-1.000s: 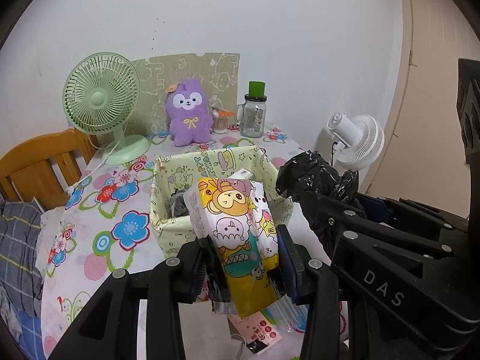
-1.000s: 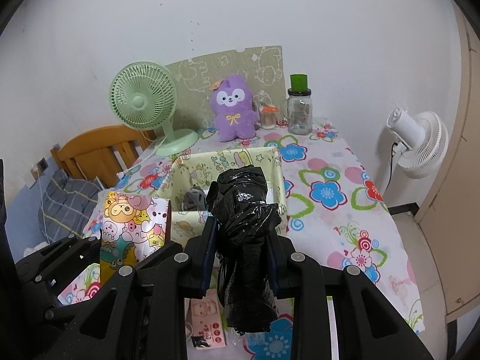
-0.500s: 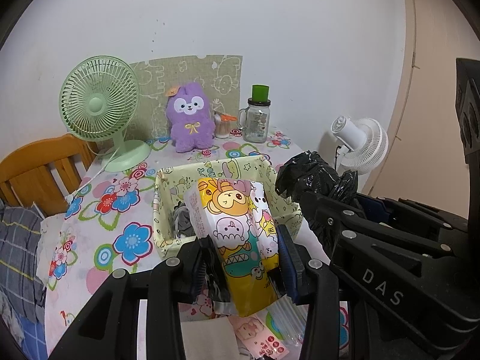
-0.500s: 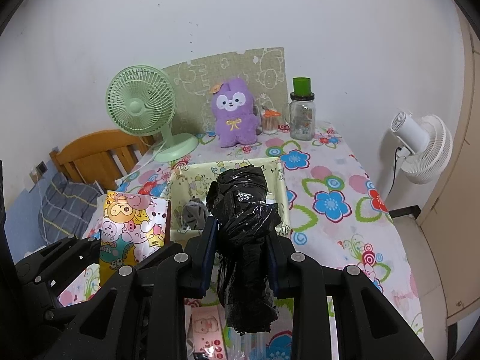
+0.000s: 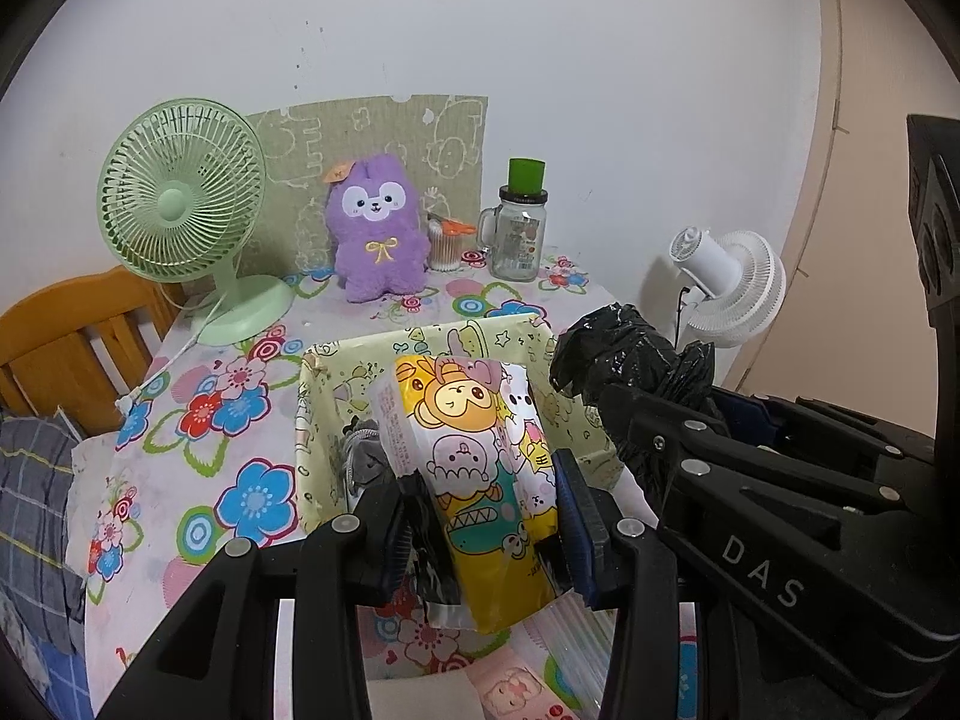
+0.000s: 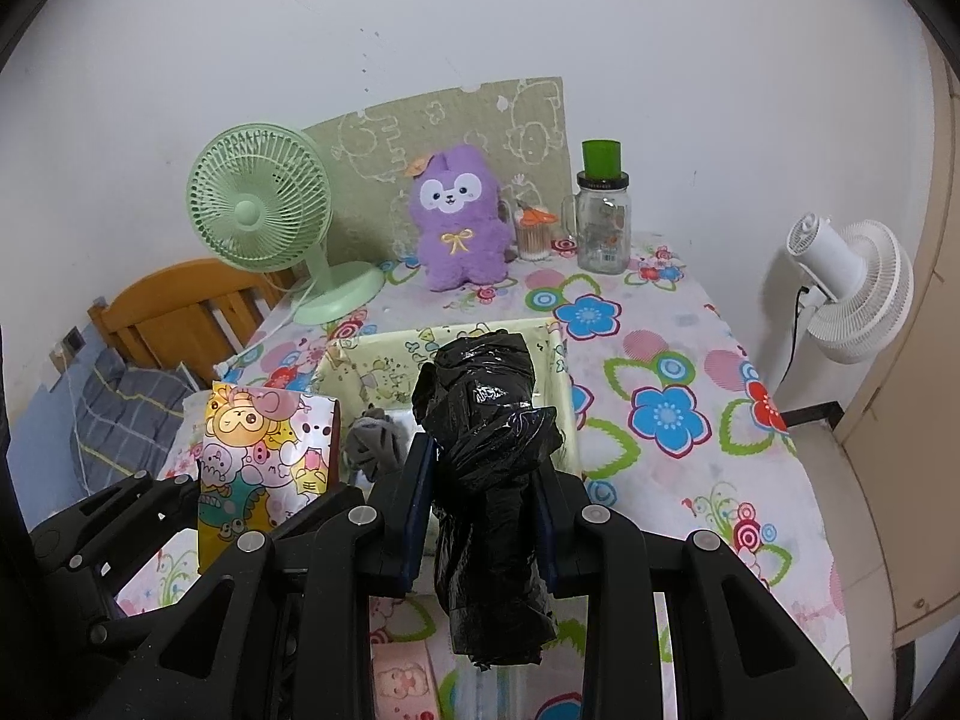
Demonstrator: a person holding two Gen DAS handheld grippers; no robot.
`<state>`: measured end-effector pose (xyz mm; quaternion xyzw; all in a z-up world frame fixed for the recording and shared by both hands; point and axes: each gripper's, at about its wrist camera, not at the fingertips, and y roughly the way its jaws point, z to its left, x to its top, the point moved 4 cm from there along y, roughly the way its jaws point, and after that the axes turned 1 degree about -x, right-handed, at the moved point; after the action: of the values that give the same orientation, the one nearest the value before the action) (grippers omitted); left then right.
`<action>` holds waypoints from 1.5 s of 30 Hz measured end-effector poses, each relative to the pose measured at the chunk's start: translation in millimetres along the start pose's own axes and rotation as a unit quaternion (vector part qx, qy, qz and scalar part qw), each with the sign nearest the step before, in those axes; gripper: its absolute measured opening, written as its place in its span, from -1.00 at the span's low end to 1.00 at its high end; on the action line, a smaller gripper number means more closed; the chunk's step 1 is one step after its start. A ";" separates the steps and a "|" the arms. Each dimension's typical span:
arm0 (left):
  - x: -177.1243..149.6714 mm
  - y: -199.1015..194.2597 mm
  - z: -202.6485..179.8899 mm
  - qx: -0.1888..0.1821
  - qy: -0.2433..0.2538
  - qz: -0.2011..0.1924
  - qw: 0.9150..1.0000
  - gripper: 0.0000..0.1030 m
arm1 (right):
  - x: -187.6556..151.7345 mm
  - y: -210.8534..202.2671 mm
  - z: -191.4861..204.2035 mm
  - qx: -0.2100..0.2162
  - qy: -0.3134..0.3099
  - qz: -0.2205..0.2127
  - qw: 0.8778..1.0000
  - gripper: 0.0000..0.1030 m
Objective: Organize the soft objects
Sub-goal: 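Carry the yellow packet with the left tool while the right tool carries the umbrella over the box, then open the left tool releasing the yellow packet into the box while the right tool lowers the umbrella inside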
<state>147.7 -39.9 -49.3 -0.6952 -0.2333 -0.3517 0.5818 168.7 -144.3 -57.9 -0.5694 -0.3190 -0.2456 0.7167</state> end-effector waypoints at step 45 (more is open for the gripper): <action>10.9 101.2 45.8 0.031 -0.038 0.078 0.996 0.09 | 21.8 114.7 4.4 0.022 -0.003 0.077 0.997 -0.30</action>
<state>238.9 -18.0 -109.7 -0.7060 -0.2108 -0.2714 0.6192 264.7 -113.4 -116.8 -0.5773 -0.2820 -0.1811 0.7446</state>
